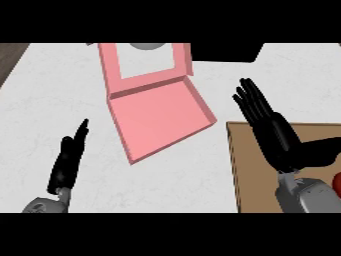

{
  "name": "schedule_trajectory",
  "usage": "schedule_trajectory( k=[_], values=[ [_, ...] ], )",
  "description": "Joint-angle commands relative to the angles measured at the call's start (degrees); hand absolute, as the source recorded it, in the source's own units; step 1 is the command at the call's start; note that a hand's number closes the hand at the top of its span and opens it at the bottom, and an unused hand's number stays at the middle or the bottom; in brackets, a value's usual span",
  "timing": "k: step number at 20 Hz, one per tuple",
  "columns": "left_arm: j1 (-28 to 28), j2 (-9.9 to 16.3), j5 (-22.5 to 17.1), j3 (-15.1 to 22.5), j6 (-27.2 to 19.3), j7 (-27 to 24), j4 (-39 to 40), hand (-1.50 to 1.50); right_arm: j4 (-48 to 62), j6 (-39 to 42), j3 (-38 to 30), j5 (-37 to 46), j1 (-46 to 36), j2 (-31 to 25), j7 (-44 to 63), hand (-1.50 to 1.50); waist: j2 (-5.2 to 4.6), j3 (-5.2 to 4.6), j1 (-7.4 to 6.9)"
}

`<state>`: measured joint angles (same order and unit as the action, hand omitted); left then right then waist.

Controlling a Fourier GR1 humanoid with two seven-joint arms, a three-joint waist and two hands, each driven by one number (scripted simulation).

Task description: Pick the tomato from the tray and place it in the cardboard box

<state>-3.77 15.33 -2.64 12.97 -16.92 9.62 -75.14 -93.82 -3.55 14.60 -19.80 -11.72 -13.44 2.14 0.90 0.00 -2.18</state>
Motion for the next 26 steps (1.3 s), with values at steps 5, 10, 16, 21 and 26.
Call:
schedule_trajectory(
  k=[5, 10, 16, 21, 26],
  values=[
    [0.77, 12.75, 4.92, -7.13, -2.34, -1.28, -7.09, 0.0, 1.43, 32.51, -2.89, -13.75, 4.24, -16.59, -3.54, -1.5, -1.2, 0.53, 1.74],
    [1.76, 12.76, 5.08, -6.83, -2.37, -1.63, -6.89, 0.0, -2.95, 38.83, -2.72, 8.02, 0.63, -29.69, -16.73, -1.5, -0.63, 0.85, 2.38],
    [0.93, 14.31, 4.25, -8.44, -0.95, -2.9, -6.25, 0.0, 12.08, 56.63, -9.98, -0.96, 5.48, -32.63, -37.93, -1.5, -1.94, 0.84, 1.46],
    [1.13, 13.92, 3.5, -8.34, 0.21, -4.22, -5.77, 0.0, 12.19, 52.75, -11.35, 8.07, 1.73, -36.19, -44.2, -1.5, -1.87, 0.87, -0.27],
    [-1.62, 14.09, 4.06, -8.07, 0.68, -3.56, -4.62, 0.0, 8.0, 47.73, -7.68, 20.37, -1.1, -44.43, -48.46, -1.5, -2.08, 0.71, -0.42]
  ],
)
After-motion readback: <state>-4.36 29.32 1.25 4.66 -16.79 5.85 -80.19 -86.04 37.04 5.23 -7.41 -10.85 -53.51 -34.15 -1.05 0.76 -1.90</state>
